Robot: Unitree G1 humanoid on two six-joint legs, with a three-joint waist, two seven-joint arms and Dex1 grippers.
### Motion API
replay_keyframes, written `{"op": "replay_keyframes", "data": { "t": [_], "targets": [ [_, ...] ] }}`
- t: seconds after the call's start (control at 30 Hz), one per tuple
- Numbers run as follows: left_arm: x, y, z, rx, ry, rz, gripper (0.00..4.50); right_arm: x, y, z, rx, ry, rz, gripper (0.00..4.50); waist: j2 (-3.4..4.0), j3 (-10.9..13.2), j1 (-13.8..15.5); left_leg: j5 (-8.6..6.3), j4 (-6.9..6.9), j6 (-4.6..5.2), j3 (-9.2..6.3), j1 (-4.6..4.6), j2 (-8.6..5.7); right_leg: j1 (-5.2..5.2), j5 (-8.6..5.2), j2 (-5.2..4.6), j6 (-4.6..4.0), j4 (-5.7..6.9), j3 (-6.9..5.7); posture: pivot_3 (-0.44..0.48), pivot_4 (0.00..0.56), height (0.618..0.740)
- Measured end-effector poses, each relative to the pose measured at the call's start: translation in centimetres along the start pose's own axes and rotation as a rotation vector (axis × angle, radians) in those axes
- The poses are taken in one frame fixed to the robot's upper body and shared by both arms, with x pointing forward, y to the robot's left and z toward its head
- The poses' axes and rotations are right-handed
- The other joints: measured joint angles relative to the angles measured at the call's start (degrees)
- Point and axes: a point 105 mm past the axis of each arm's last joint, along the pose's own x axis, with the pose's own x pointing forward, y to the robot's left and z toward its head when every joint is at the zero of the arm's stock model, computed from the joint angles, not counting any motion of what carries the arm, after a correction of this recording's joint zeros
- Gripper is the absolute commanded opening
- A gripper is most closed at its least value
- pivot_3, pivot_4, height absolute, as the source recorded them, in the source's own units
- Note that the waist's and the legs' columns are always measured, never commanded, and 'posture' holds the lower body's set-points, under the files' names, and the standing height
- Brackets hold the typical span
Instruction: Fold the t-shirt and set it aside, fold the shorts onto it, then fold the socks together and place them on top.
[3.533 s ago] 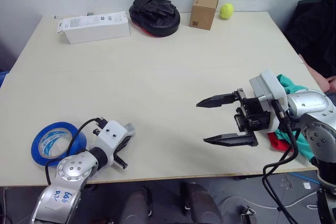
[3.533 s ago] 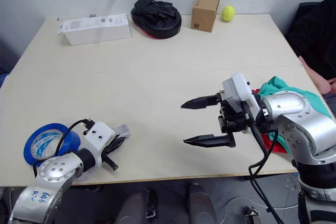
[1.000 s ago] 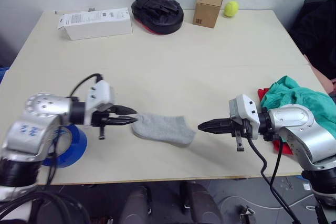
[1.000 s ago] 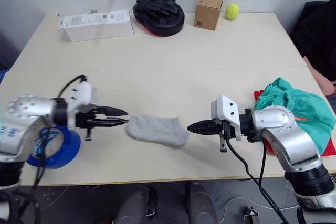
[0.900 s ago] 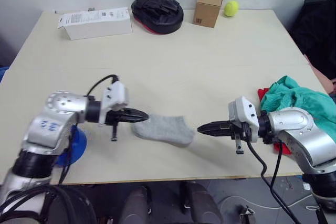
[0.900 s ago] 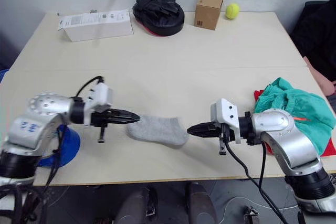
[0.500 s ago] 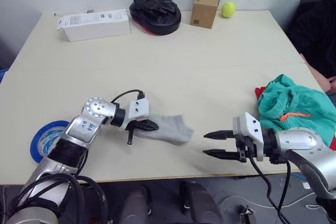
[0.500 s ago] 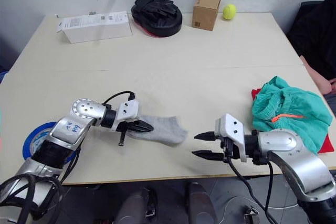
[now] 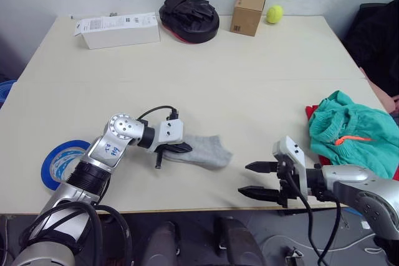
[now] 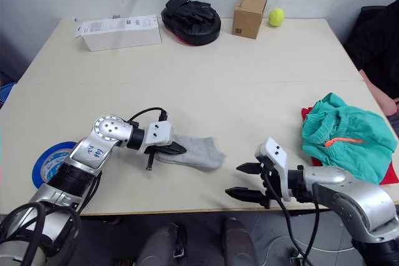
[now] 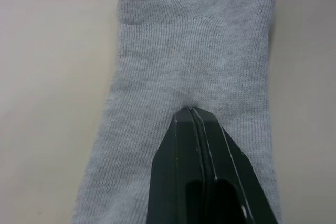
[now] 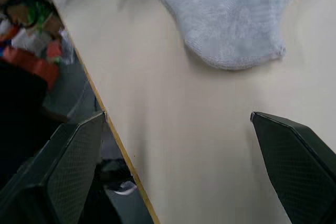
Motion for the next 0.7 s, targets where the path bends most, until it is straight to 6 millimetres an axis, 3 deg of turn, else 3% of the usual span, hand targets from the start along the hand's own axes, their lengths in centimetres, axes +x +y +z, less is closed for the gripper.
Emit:
{"op": "replay_keyframes", "data": {
  "t": [0.27,0.5,0.7],
  "targets": [
    [0.6,-0.4,0.4,-0.006,-0.011,0.010,0.00,2.1,-0.2,0.3,0.322,-0.023,0.053,4.48,0.06,0.0,0.2,0.03,-0.26,-0.03,-0.05,-0.09,-0.07,-0.11,0.00,-0.15,0.00,-0.10,-0.12,0.000,0.150,0.740],
    [2.0,-0.3,1.2,-0.003,-0.028,0.022,0.00,3.0,-1.5,1.5,0.477,-0.074,0.059,4.48,0.08,-0.1,0.2,0.15,-0.31,0.19,-0.05,-0.11,-0.40,-0.09,0.04,-0.48,0.08,-0.11,-0.15,0.000,0.150,0.740],
    [2.0,-0.2,1.3,0.008,-0.023,0.023,0.00,4.3,-2.1,2.6,0.543,-0.114,0.057,4.48,0.09,-0.1,-0.3,0.23,-0.36,0.32,-0.03,-0.11,-0.51,-0.07,0.08,-0.68,0.14,-0.11,-0.21,0.000,0.150,0.740]
  ]
}}
